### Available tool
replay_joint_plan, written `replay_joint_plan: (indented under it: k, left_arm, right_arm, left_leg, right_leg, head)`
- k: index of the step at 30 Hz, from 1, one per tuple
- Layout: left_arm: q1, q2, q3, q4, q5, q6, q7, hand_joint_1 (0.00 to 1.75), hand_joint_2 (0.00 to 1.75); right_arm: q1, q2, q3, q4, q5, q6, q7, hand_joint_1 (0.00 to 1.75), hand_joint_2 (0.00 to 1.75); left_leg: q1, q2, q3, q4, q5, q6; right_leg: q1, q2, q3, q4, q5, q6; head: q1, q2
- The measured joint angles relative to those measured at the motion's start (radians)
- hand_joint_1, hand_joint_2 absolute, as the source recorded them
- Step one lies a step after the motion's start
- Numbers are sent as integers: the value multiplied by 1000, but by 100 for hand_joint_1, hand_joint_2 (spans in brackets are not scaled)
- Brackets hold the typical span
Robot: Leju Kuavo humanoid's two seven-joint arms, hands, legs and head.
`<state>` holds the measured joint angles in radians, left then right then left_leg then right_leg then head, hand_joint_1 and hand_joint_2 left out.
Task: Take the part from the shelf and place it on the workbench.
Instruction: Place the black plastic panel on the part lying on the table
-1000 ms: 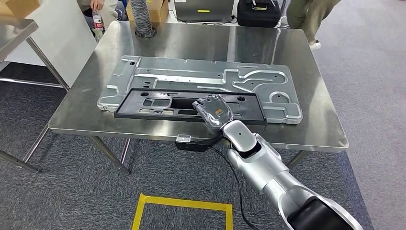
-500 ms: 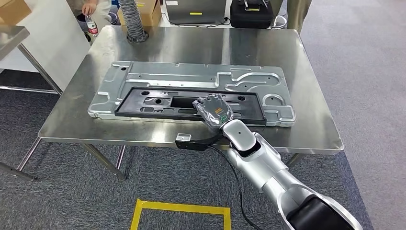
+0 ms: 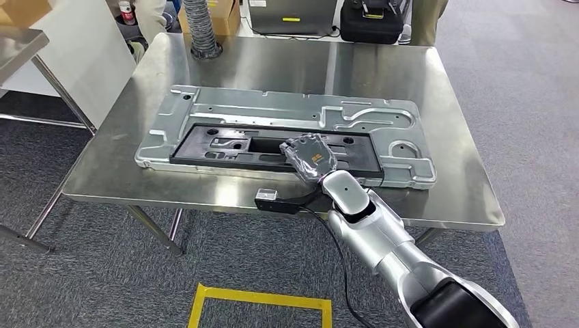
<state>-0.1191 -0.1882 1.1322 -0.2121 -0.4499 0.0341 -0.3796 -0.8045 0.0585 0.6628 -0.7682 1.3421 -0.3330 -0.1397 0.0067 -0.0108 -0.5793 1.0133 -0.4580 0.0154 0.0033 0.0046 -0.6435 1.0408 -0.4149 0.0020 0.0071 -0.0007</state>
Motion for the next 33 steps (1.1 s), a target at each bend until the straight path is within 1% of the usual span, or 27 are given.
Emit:
replay_joint_plan:
  k: [1,2,4,5,6,8,9,10,11,12,13,14,15,16,17,19,20,21,22,24,25,26,27,29,30,31,33]
  left_arm:
    - [0,-1,0,0,0,1,0,0,175]
    - [0,-1,0,0,0,2,0,0,175]
    - [2,-1,0,0,0,4,1,0,175]
    - [4,-1,0,0,-1,4,2,0,175]
    - [4,-1,0,0,-2,5,3,0,175]
    - [6,-1,0,0,-4,5,5,0,175]
    - [7,-1,0,0,-5,5,6,0,175]
    - [8,-1,0,0,-6,5,7,0,175]
    - [8,-1,-1,0,-8,5,8,0,175]
    - [8,-1,-1,0,-9,4,9,0,175]
    - [7,-1,-1,0,-10,4,10,0,175]
    - [6,-1,-1,0,-11,3,10,0,175]
    - [4,-2,-2,0,-12,2,10,0,175]
    - [2,-3,-2,0,-13,1,10,0,175]
    - [1,-3,-3,0,-14,0,11,0,175]
    - [0,-4,-5,0,-16,-1,10,0,175]
    - [-1,-4,-6,0,-17,-1,10,0,175]
    - [-3,-5,-7,0,-18,-1,10,0,175]
    - [-5,-6,-8,0,-19,-1,10,0,175]
    - [-7,-8,-10,0,-20,-1,11,0,175]
    - [-8,-8,-10,0,-20,-1,11,0,175]
    - [-7,-9,-10,0,-20,-1,12,0,175]
    - [-7,-9,-11,0,-20,0,12,0,175]
    - [-8,-10,-12,0,-20,0,12,0,175]
    - [-9,-11,-12,0,-20,0,12,0,175]
    - [-10,-11,-13,0,-20,0,12,0,175]
    - [-11,-12,-14,0,-19,0,11,0,175]
  right_arm:
    - [-2,0,-1,2,-1,-3,-2,143,175]
    - [-4,0,-2,5,-2,-6,-3,143,175]
    - [-4,0,-4,8,-3,-9,-3,143,175]
    - [-3,0,-5,10,-4,-11,-4,143,175]
    - [-3,0,-6,11,-5,-14,-4,143,175]
    - [-1,0,-7,16,-7,-19,-5,143,175]
    - [2,0,-7,19,-7,-20,-5,143,175]
    - [5,0,-7,23,-7,-20,-5,143,175]
    - [8,0,-7,26,-7,-20,-5,143,175]
    - [10,0,-7,28,-7,-21,-5,143,175]
    - [12,0,-8,30,-7,-21,-4,143,175]
    - [12,0,-8,31,-7,-21,-3,143,175]
    - [11,-1,-10,32,-7,-22,-2,143,175]
    - [11,-1,-11,33,-7,-22,-1,143,175]
    - [12,-2,-12,33,-7,-23,0,143,175]
    - [14,-3,-15,33,-7,-24,2,143,175]
    - [15,-4,-17,33,-7,-24,4,143,175]
    - [15,-5,-18,33,-7,-25,6,143,175]
    - [17,-7,-20,33,-7,-26,8,143,175]
    - [23,-13,-22,33,-7,-27,11,143,175]
    - [29,-16,-22,33,-6,-28,11,143,175]
    - [34,-18,-22,33,-6,-28,11,143,175]
    - [38,-20,-22,33,-6,-28,11,143,175]
    - [39,-22,-23,33,-5,-27,11,143,175]
    - [38,-23,-24,33,-5,-27,11,143,175]
    - [37,-23,-24,33,-4,-26,11,143,175]
    - [36,-24,-25,33,-2,-24,11,143,175]
  left_leg:
    - [-1,0,1,-1,-3,-5]
    - [-1,1,2,-2,-4,-10]
    - [-2,2,8,-4,-10,-21]
    - [-2,3,3,13,-22,-26]
    - [-1,4,-12,49,-42,-30]
    - [3,5,-76,177,-98,-38]
    - [4,5,-112,239,-117,-41]
    - [6,5,-137,276,-120,-43]
    - [7,5,-143,273,-102,-44]
    - [8,5,-130,232,-66,-44]
    - [9,6,-101,161,-22,-43]
    - [8,6,-70,92,9,-41]
    - [7,6,-47,41,28,-37]
    - [5,5,-34,13,33,-32]
    - [3,4,-31,7,27,-26]
    - [5,4,-29,2,28,-14]
    - [6,4,-27,-1,28,-8]
    - [7,5,-24,-5,29,-3]
    - [8,5,-22,-7,29,1]
    - [8,5,-20,-8,25,7]
    - [8,4,-18,-7,23,8]
    - [7,4,-16,-7,21,8]
    - [7,3,-12,-6,17,7]
    - [6,2,-1,-6,9,2]
    - [5,2,2,-5,5,-1]
    - [3,2,3,-4,2,-6]
    - [3,2,5,-6,-3,-17]
  right_leg:
    - [3,0,10,-23,2,-4]
    - [6,0,13,-28,-3,-8]
    - [1,2,22,-39,-2,-15]
    - [-2,2,29,-45,-2,-20]
    - [-6,1,37,-51,-2,-24]
    - [-6,0,46,-53,-8,-31]
    - [-5,0,48,-52,-11,-32]
    - [-4,0,51,-51,-14,-33]
    - [-4,1,54,-49,-19,-32]
    - [-5,2,59,-46,-24,-30]
    - [-5,3,64,-43,-30,-27]
    - [-4,4,68,-40,-37,-23]
    - [-3,5,70,-36,-41,-19]
    - [-1,6,70,-35,-44,-14]
    - [0,6,69,-34,-46,-10]
    - [-1,5,70,-34,-49,0]
    - [-2,4,66,-24,-57,6]
    - [-3,3,52,5,-74,11]
    - [-5,2,27,54,-99,17]
    - [-8,2,-50,196,-155,24]
    - [-9,1,-82,247,-165,25]
    - [-10,1,-98,264,-156,25]
    - [-10,1,-91,235,-125,23]
    - [-8,1,-35,96,-41,14]
    - [-6,1,-6,30,-14,9]
    - [-3,0,11,-12,-1,5]
    - [3,1,20,-33,-4,-3]
  head:
    - [0,0]
    - [-1,0]
    - [-1,0]
    - [-3,0]
    - [-5,0]
    - [-8,0]
    - [-8,0]
    - [-9,0]
    - [-9,0]
    - [-9,0]
    - [-9,0]
    - [-9,0]
    - [-9,0]
    - [-9,0]
    - [-8,0]
    - [-8,0]
    - [-7,0]
    - [-7,0]
    - [-6,0]
    - [-5,0]
    - [-5,0]
    - [-5,0]
    - [-5,0]
    - [-5,0]
    - [-6,0]
    - [-6,0]
    - [-8,0]
